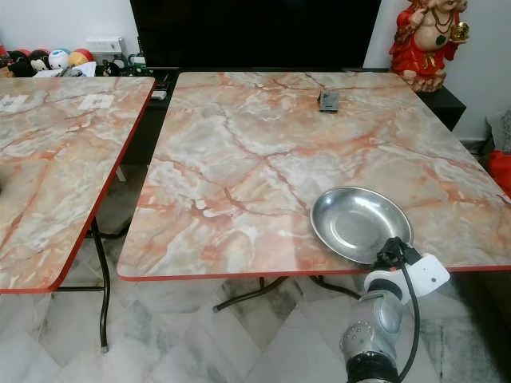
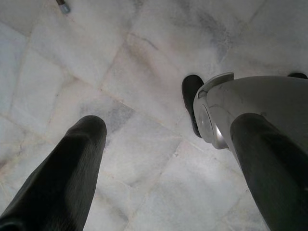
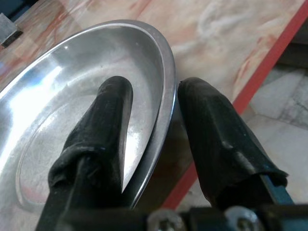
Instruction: Setting the table
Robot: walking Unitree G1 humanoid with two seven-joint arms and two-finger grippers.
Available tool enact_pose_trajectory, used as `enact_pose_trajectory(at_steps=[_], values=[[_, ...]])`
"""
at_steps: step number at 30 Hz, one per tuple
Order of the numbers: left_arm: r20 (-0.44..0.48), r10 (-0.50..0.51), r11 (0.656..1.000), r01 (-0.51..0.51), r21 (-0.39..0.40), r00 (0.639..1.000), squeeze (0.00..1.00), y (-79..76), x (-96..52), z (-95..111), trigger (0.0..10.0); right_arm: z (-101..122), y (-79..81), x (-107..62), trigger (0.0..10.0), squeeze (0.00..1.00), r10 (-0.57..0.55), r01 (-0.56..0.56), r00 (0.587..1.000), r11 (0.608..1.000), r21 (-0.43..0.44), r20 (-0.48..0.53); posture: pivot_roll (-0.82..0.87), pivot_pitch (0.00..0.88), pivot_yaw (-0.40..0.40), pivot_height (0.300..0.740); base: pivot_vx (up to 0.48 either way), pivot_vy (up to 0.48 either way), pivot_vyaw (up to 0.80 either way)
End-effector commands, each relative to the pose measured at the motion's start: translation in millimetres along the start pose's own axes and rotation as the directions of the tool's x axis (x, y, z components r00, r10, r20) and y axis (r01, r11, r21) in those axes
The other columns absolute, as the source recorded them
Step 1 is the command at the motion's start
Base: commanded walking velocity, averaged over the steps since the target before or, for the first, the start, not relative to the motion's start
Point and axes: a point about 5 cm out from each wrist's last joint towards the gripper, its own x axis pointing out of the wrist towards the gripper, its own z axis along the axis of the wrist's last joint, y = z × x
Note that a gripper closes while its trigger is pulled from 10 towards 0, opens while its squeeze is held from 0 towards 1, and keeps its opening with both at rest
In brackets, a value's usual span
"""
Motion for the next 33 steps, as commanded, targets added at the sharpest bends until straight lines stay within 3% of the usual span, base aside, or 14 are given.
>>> enact_pose_trajectory(at_steps=[1, 8, 12, 17, 21, 23, 24, 26, 28, 33], values=[[-0.054, -0.019, 1.000, 0.019, 0.010, 0.998, 0.00, -2.6, -3.7, -15, 10.0, 4, -2.0, -0.8, 10.0, 0.00, -0.001, 0.001, 1.000, 1.000, -0.009, 0.021, 0.00, 0.100, -0.031, 0.740, 0.000, 0.000, 0.00], [-0.066, -0.009, 1.000, 0.010, 0.007, 0.998, 0.00, 7.7, -7.4, -23, 10.0, 21, -4.4, -11.9, 10.0, 0.00, 0.065, -0.052, 0.991, 0.992, -0.114, 0.118, -0.01, 0.099, -0.033, 0.740, 0.000, 0.000, 0.00], [-0.072, -0.009, 1.000, 0.010, 0.013, 0.997, 0.00, 11.1, -8.3, -24, 10.0, 23, -0.8, -18.0, 10.0, 0.00, 0.136, -0.118, 0.983, 0.982, -0.149, 0.120, -0.02, 0.095, -0.035, 0.740, 0.000, 0.000, 0.00], [-0.070, -0.008, 1.000, 0.009, 0.009, 0.998, 0.00, 11.1, -8.2, -24, 10.0, 24, -3.6, -18.6, 10.0, 0.00, 0.117, -0.099, 0.985, 0.985, -0.141, 0.127, -0.01, 0.090, -0.040, 0.740, 0.000, 0.000, 0.00], [-0.069, -0.006, 1.000, 0.006, 0.004, 0.998, 0.00, 10.9, -8.6, -25, 10.0, 35, -36.4, -23.1, 10.0, 0.00, -0.080, 0.126, 0.977, 0.964, -0.235, 0.196, -0.02, 0.090, -0.040, 0.740, 0.000, 0.000, 0.00], [-0.069, -0.006, 1.000, 0.006, 0.004, 0.998, 0.00, 10.9, -8.6, -25, 10.0, 35, -36.4, -23.1, 10.0, 0.00, -0.080, 0.126, 0.977, 0.964, -0.235, 0.196, -0.02, 0.090, -0.040, 0.740, 0.000, 0.000, 0.00], [-0.070, -0.007, 1.000, 0.007, 0.005, 0.998, 0.00, 10.1, -8.7, -26, 10.0, 37, -50.3, -26.7, 10.0, 0.00, -0.159, 0.213, 0.964, 0.940, -0.265, 0.212, -0.02, 0.090, -0.042, 0.740, 0.000, 0.000, 0.00], [-0.070, -0.007, 1.000, 0.007, 0.005, 0.998, 0.00, 10.1, -8.7, -26, 10.0, 37, -50.3, -26.7, 10.0, 0.00, -0.159, 0.213, 0.964, 0.940, -0.265, 0.212, -0.02, 0.090, -0.042, 0.740, 0.000, 0.000, 0.00], [-0.070, -0.009, 1.000, 0.010, 0.007, 0.998, 0.00, 7.8, -8.7, -26, 10.0, 39, -73.4, -36.4, 10.0, 0.00, -0.267, 0.332, 0.936, 0.882, -0.333, 0.227, -0.02, 0.090, -0.045, 0.740, 0.000, 0.000, 0.00], [-0.049, -0.013, 1.000, 0.014, 0.010, 0.999, 0.00, -1.3, -4.6, -17, 10.0, 23, -88.5, -44.8, 10.0, 0.00, -0.304, 0.336, 0.942, 0.827, -0.451, 0.145, -0.02, 0.088, -0.047, 0.740, 0.000, 0.000, 0.00]])
